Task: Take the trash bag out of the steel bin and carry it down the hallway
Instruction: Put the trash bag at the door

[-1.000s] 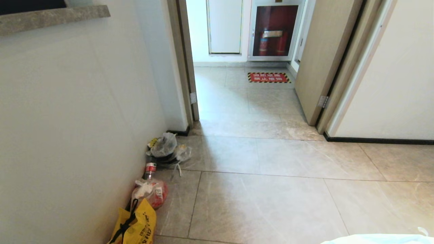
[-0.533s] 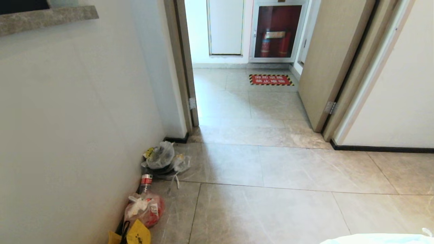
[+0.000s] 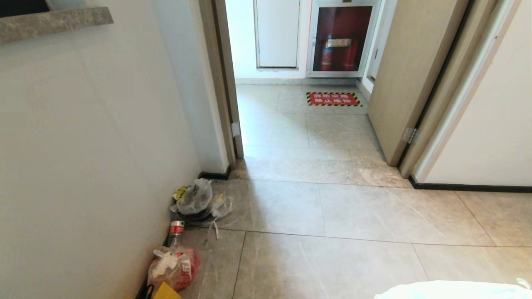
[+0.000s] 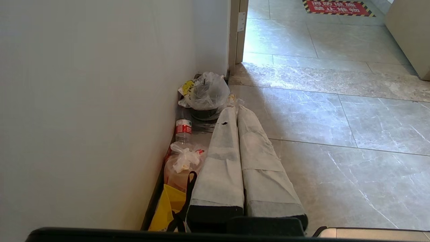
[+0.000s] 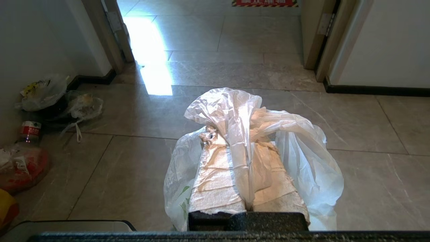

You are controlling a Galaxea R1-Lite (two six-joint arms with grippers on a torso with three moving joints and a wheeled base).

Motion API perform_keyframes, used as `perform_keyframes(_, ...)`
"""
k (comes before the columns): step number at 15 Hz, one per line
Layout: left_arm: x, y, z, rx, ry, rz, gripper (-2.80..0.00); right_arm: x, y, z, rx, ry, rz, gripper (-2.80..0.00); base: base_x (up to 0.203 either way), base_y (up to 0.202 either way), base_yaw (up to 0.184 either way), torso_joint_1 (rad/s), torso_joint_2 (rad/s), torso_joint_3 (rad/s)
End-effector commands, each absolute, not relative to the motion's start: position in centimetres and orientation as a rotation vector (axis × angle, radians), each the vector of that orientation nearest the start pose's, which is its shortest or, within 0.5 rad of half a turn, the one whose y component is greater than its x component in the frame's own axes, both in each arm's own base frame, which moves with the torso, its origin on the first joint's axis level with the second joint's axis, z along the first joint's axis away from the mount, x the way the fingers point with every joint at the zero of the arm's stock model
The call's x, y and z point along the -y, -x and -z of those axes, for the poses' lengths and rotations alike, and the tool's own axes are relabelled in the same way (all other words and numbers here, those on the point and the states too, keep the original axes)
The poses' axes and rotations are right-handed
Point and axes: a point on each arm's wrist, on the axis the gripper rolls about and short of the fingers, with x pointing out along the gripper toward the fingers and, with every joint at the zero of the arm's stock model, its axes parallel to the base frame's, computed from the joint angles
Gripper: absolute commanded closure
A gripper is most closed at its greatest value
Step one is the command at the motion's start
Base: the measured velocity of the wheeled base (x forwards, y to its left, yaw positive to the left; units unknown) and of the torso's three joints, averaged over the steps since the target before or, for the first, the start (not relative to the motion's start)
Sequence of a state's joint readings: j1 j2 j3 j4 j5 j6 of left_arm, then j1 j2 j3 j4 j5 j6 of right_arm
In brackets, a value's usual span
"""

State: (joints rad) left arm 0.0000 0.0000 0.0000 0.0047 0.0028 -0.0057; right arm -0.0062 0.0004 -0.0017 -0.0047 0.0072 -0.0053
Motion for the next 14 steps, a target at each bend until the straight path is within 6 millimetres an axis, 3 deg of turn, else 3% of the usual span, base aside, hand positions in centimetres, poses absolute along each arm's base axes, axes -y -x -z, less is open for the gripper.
perform_keyframes(1,-0.01,2.28,-7.5,-0.005,0.006,-0.003,0.0,-0.03,2.28,-7.64,0.005,0.005,-0.002,0.0,0.0,0.0,0.0,0.0,0.0,0.0)
perform_keyframes(4,-0.01,2.28,-7.5,-0.005,0.006,-0.003,0.0,-0.03,2.28,-7.64,0.005,0.005,-0.002,0.0,0.0,0.002,-0.029,0.001,0.0,0.001)
perform_keyframes(14,-0.01,2.27,-7.5,-0.006,0.003,-0.003,0.0,-0.03,2.29,-7.64,0.006,0.005,-0.002,0.0,0.002,0.009,-0.171,0.002,0.0,0.002)
